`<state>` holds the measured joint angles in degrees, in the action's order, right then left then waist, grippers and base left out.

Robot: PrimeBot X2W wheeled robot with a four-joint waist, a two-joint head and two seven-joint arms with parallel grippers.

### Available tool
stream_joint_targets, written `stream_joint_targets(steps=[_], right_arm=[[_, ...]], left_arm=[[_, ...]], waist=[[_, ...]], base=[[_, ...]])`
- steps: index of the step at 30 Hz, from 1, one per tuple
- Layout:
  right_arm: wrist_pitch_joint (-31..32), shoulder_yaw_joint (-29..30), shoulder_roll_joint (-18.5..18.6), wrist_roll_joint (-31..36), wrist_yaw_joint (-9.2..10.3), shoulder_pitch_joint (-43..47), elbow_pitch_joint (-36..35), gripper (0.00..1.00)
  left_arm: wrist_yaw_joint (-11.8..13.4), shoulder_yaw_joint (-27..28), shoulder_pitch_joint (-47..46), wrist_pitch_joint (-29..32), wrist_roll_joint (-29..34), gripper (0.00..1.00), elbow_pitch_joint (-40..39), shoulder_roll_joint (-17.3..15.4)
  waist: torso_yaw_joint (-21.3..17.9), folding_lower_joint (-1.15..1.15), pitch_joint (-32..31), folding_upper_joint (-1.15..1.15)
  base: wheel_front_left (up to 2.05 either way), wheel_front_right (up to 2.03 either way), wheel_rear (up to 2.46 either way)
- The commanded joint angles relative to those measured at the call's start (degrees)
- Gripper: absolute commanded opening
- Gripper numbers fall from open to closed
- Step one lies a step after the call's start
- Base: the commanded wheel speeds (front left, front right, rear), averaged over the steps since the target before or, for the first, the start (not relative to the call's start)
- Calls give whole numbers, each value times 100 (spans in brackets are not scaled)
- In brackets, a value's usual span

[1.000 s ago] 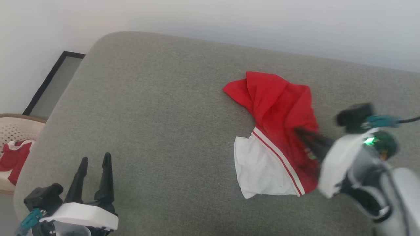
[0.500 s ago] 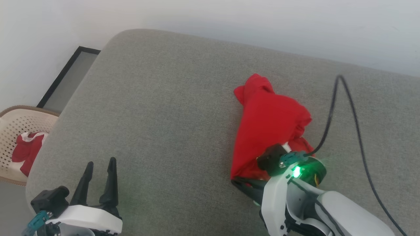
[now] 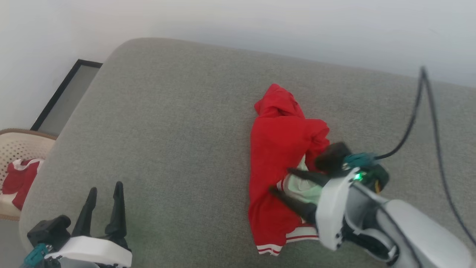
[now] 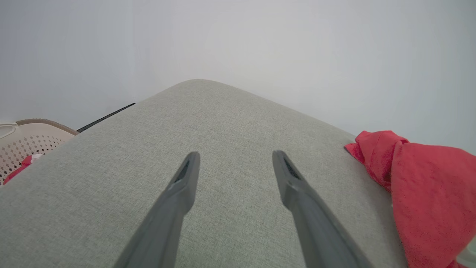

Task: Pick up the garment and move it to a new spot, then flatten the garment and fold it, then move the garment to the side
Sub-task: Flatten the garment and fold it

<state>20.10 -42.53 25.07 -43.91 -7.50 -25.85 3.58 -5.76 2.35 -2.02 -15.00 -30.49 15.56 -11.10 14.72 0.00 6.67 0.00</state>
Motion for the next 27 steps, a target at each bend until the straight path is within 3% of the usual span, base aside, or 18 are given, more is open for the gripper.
stream_joint_targets(steps=[1, 12, 17, 27], right_arm=[[-61, 113, 38, -20, 2, 29, -69, 100], [467, 918, 289, 297, 2, 442, -273, 100], [803, 917, 250, 591, 2, 530, -67, 100], [884, 558, 160, 920, 2, 252, 549, 100]], left_arm=[[-4, 43, 89, -26, 80, 100, 7, -6], [-73, 117, 68, -26, 169, 100, 10, 77], [-115, 62, -75, -26, 262, 100, 70, 146], [-152, -25, -301, -26, 397, 100, 170, 287]], waist=[[-36, 0, -25, 0], [-68, 0, -56, 0], [31, 0, -15, 0], [277, 0, 128, 0]], base=[[0, 0, 0], [0, 0, 0], [0, 0, 0], [0, 0, 0]])
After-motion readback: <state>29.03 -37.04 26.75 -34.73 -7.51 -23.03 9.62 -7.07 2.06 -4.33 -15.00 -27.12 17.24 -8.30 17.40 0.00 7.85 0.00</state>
